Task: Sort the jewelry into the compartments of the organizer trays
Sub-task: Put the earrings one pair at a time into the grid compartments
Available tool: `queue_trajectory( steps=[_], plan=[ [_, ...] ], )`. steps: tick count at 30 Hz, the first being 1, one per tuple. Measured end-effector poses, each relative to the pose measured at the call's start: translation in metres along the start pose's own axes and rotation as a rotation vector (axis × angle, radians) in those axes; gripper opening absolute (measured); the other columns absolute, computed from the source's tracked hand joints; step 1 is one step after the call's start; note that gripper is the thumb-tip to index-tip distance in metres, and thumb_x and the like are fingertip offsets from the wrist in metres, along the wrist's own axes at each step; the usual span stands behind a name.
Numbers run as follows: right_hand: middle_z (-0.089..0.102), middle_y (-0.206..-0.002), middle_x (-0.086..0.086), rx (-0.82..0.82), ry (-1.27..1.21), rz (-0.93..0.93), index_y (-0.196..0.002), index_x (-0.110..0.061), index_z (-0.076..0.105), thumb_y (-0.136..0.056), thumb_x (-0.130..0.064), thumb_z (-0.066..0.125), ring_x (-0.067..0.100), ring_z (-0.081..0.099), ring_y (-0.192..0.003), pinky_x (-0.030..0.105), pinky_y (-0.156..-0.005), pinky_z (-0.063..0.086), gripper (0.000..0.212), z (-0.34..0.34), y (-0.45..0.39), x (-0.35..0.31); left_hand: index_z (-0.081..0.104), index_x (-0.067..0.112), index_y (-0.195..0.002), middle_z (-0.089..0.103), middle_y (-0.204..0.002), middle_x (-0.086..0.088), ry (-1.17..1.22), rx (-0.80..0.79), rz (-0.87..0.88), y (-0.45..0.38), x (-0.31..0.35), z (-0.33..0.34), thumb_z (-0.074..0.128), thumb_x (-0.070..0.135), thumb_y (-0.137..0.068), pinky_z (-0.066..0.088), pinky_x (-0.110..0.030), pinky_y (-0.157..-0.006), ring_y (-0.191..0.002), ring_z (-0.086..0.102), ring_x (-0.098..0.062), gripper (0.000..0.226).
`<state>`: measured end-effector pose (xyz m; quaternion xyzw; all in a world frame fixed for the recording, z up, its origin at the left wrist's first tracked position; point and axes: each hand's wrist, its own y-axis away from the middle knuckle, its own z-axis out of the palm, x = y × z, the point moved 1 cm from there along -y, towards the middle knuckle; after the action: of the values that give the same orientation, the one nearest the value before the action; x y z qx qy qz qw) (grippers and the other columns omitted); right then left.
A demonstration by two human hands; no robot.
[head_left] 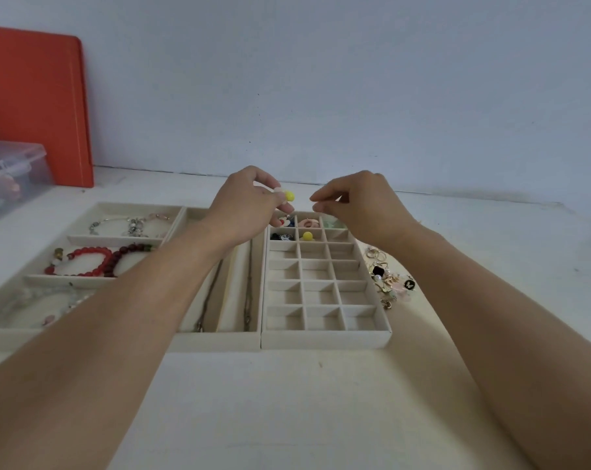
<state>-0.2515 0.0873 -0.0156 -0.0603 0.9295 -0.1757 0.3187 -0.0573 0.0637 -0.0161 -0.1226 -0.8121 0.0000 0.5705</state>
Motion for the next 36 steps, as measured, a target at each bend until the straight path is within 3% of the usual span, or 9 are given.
queue_trajectory(
  steps=[4,8,16,23,27,29,32,33,36],
  plan=[
    [0.076,-0.083,-0.012,-0.045,-0.210,0.029,-0.100,-0.028,0.077,-0.085,-0.032,0.080,0.013,0.072,-0.083,0.033,-0.082,0.057,0.016,-0.003,0.003,-0.012,0.056,0.005,-0.110,0.078,-0.085,-0.001,0.072,-0.037,-0.009,0.006,0.005,0.005,0.066,0.017,-0.096,0.046,-0.012,-0.047,-0.070,0.069,-0.020,0.021],
    [0.077,-0.082,-0.009,-0.009,-0.218,0.022,-0.094,-0.025,0.079,-0.083,-0.027,0.082,0.015,0.074,-0.083,0.041,-0.085,0.059,0.012,0.000,0.003,-0.015,0.056,0.012,-0.105,0.078,-0.082,0.002,0.073,-0.052,-0.004,0.009,0.008,0.007,0.066,0.019,-0.096,0.048,-0.014,-0.052,-0.071,0.072,-0.015,0.015],
    [0.074,-0.077,-0.011,0.047,-0.223,0.118,-0.095,-0.024,0.080,-0.085,-0.028,0.080,0.005,0.069,-0.069,0.021,-0.065,0.055,0.011,0.000,0.001,-0.012,0.056,0.007,-0.102,0.078,-0.090,-0.006,0.132,-0.080,0.000,0.009,0.007,0.009,0.063,0.012,-0.097,0.052,-0.017,-0.053,-0.071,0.073,-0.016,0.011],
    [0.076,-0.079,-0.009,0.024,-0.260,0.164,-0.092,-0.023,0.080,-0.082,-0.030,0.083,0.030,0.073,-0.084,0.041,-0.080,0.061,0.012,0.001,0.003,-0.013,0.065,0.002,-0.100,0.078,-0.083,-0.009,0.074,-0.098,0.011,0.010,0.002,0.008,0.078,0.012,-0.086,0.054,-0.018,-0.061,-0.079,0.076,-0.022,0.022],
    [0.074,-0.077,-0.013,0.010,-0.202,0.147,-0.093,-0.024,0.080,-0.081,-0.029,0.083,0.006,0.071,-0.074,0.019,-0.063,0.055,0.013,-0.004,0.001,-0.007,0.071,0.013,-0.095,0.078,-0.085,-0.001,-0.046,-0.083,0.053,0.008,-0.002,0.009,0.079,0.017,-0.085,0.054,-0.026,-0.078,-0.087,0.074,-0.016,0.013],
    [0.072,-0.078,-0.017,0.001,-0.076,0.110,-0.094,-0.025,0.080,-0.082,-0.027,0.082,-0.001,0.068,-0.073,0.007,-0.060,0.047,0.012,-0.009,0.000,-0.002,0.074,0.022,-0.093,0.075,-0.090,0.004,-0.168,-0.054,0.094,0.005,-0.005,0.009,0.075,0.020,-0.087,0.048,-0.017,-0.075,-0.091,0.070,-0.009,0.007],
    [0.065,-0.074,-0.022,-0.088,0.105,0.050,-0.094,-0.025,0.079,-0.084,-0.022,0.080,-0.004,0.061,-0.070,0.011,-0.062,0.043,0.010,-0.007,0.002,0.002,0.075,0.028,-0.094,0.067,-0.086,0.014,-0.343,-0.105,0.133,0.006,-0.006,0.011,0.064,0.016,-0.094,0.038,-0.007,-0.058,-0.068,0.061,0.009,0.016],
    [0.064,-0.072,-0.022,-0.110,0.138,0.030,-0.093,-0.025,0.080,-0.085,-0.020,0.079,-0.004,0.060,-0.069,0.014,-0.063,0.042,0.009,-0.005,0.002,0.003,0.075,0.029,-0.094,0.068,-0.091,0.013,-0.383,-0.125,0.137,0.006,-0.007,0.012,0.062,0.016,-0.095,0.039,-0.008,-0.062,-0.071,0.060,0.008,0.019],
    [0.064,-0.072,-0.021,-0.139,0.173,-0.004,-0.089,-0.026,0.080,-0.084,-0.016,0.077,-0.003,0.059,-0.072,0.020,-0.066,0.042,0.011,0.000,0.003,0.002,0.072,0.039,-0.087,0.068,-0.116,0.004,-0.474,-0.163,0.163,0.004,-0.009,0.017,0.061,0.020,-0.096,0.044,-0.026,-0.089,-0.108,0.061,-0.014,0.024]
  ],
)
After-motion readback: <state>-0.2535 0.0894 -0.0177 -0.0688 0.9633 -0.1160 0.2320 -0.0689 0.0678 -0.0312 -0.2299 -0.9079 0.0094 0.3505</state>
